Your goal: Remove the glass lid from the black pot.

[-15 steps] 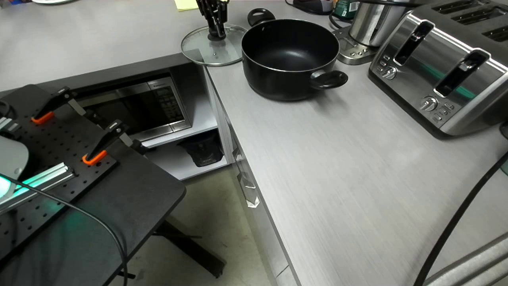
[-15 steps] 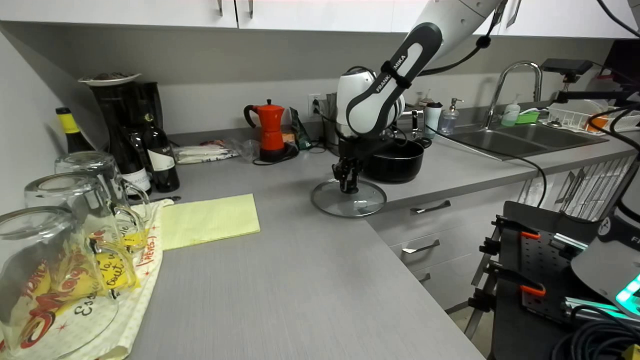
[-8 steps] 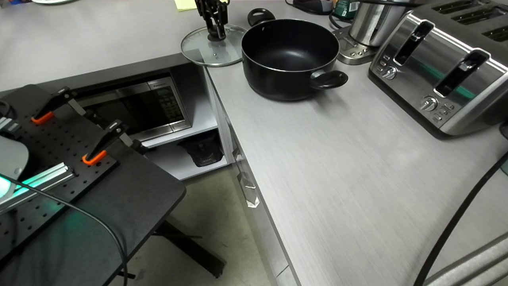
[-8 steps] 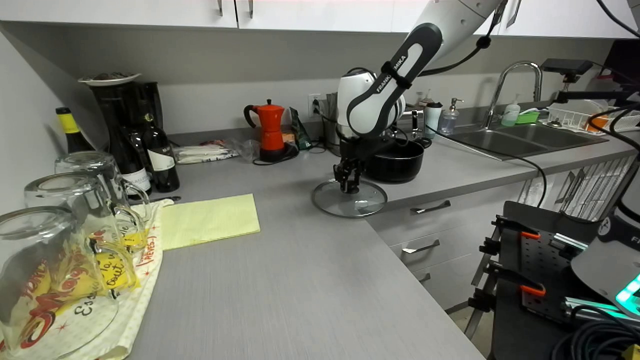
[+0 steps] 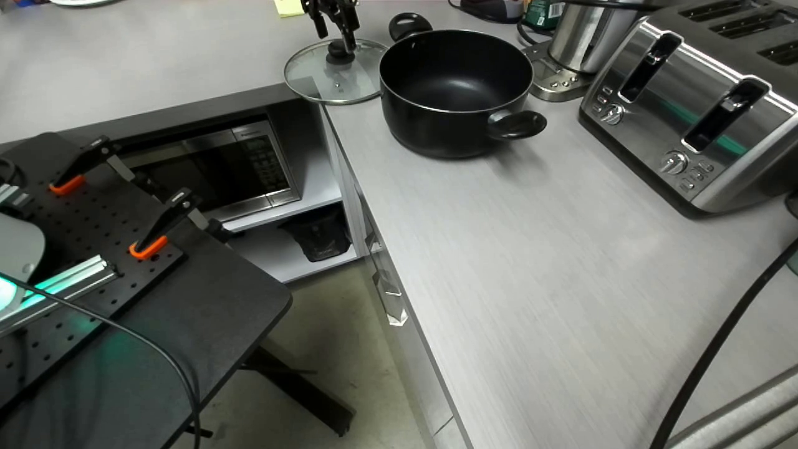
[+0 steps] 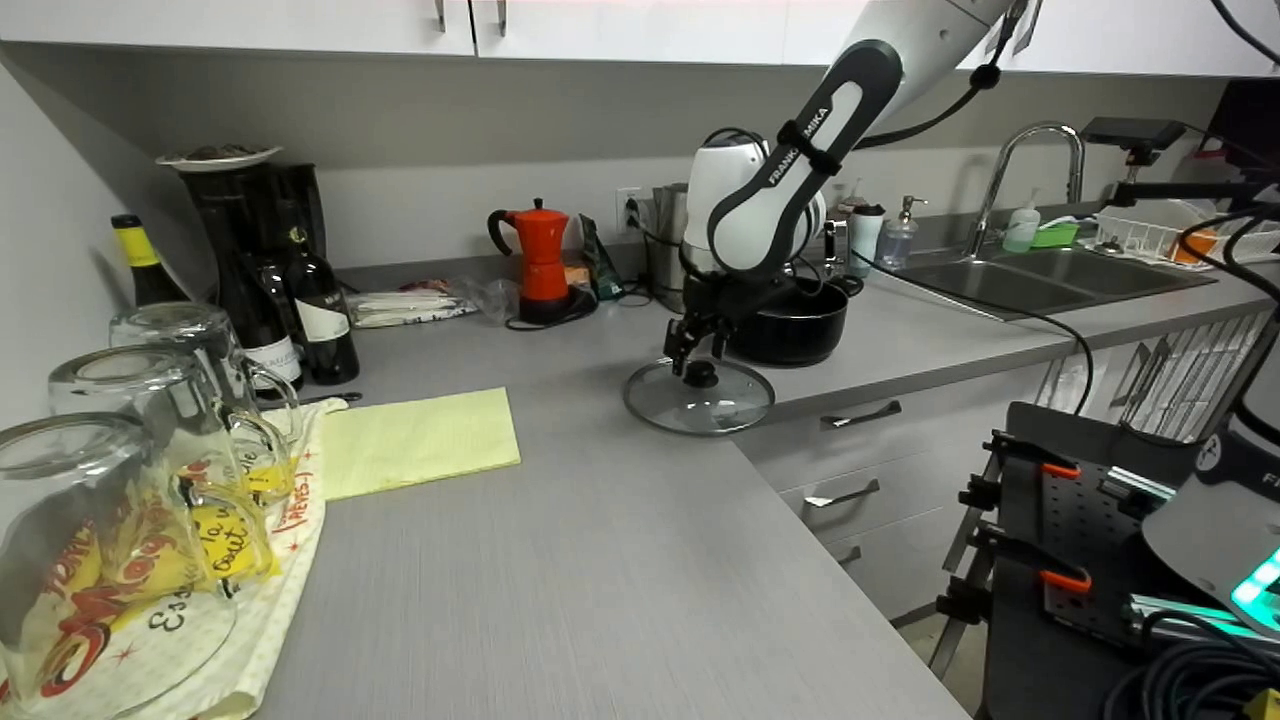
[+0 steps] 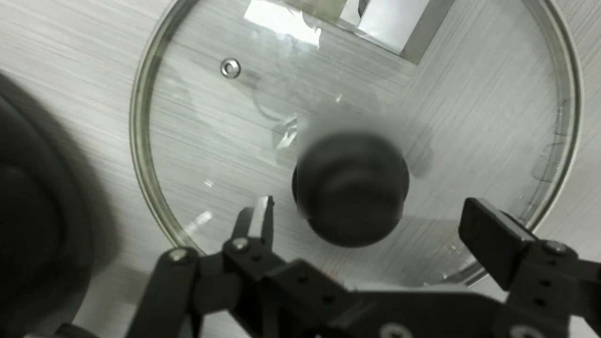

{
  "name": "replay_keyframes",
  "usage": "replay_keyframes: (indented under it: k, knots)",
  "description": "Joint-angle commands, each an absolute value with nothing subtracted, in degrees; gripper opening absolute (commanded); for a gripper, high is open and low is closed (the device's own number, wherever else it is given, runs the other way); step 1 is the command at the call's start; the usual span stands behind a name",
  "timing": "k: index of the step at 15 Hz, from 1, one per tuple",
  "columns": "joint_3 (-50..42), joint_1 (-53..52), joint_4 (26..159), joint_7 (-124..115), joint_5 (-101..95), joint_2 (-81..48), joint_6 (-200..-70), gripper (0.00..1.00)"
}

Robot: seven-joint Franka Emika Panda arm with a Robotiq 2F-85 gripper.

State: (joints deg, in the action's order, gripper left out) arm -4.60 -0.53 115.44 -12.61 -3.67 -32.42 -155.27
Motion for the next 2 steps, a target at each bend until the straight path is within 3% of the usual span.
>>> replay_keyframes:
  k: [1,2]
  knots:
    - [-3.05,0.39,124.94,-7.92,-2.43,-24.84,-161.63,1.00]
    - [-2.36,0.86,127.41,-6.53,-2.18,-22.91,-163.10,1.00]
